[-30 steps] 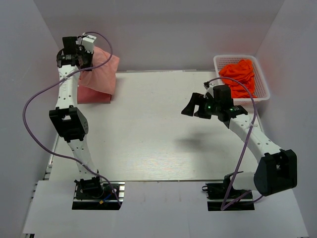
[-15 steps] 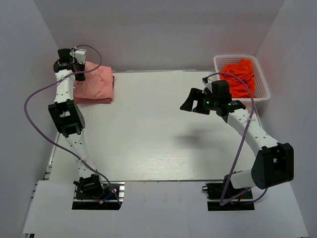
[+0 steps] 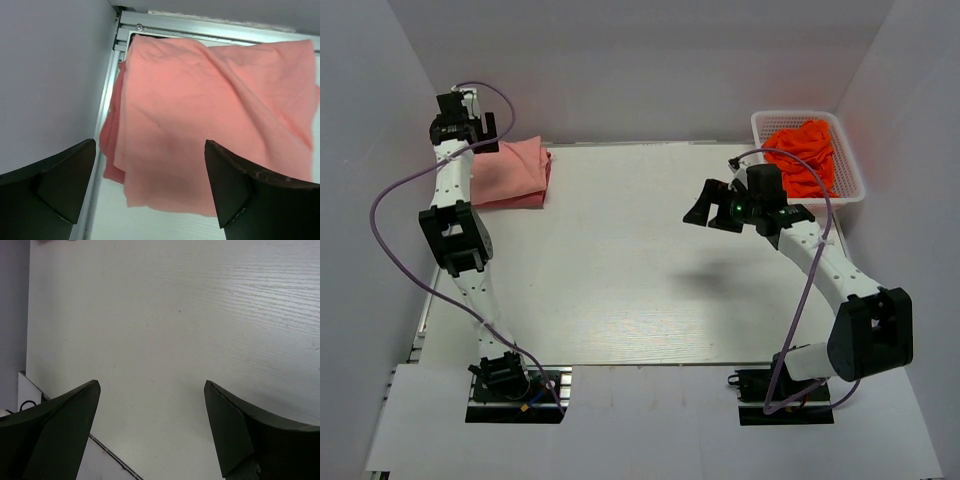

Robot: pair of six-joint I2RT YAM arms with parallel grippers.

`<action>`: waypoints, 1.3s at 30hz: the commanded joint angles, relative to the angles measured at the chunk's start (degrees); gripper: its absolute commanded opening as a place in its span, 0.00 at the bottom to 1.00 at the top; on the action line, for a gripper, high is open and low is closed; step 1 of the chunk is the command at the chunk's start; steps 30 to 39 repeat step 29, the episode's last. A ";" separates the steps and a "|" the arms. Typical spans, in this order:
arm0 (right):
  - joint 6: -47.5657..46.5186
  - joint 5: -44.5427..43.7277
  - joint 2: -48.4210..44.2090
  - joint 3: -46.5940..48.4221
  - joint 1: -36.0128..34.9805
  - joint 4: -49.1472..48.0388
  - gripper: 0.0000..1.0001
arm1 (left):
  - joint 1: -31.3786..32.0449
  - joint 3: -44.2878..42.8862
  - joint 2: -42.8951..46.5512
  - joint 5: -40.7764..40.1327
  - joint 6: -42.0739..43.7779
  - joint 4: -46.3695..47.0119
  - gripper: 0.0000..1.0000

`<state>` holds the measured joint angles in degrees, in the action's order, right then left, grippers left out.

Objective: Fold and stack the t-shirts
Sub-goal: Put the neatly folded tshirt into the corner of the board with the left arm

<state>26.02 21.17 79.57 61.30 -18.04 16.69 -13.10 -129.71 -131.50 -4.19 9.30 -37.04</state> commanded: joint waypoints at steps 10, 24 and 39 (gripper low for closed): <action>-0.97 -14.39 -14.78 -10.40 0.03 0.09 0.90 | 13.79 24.46 33.79 8.40 -20.70 1.51 1.00; 0.52 -18.44 -33.77 -23.32 0.29 1.15 0.90 | 42.55 76.97 65.31 -3.19 -34.79 10.51 1.00; 1.32 -20.47 -35.53 -25.17 0.20 1.16 0.90 | 44.57 76.45 68.13 -6.19 -36.02 8.39 1.00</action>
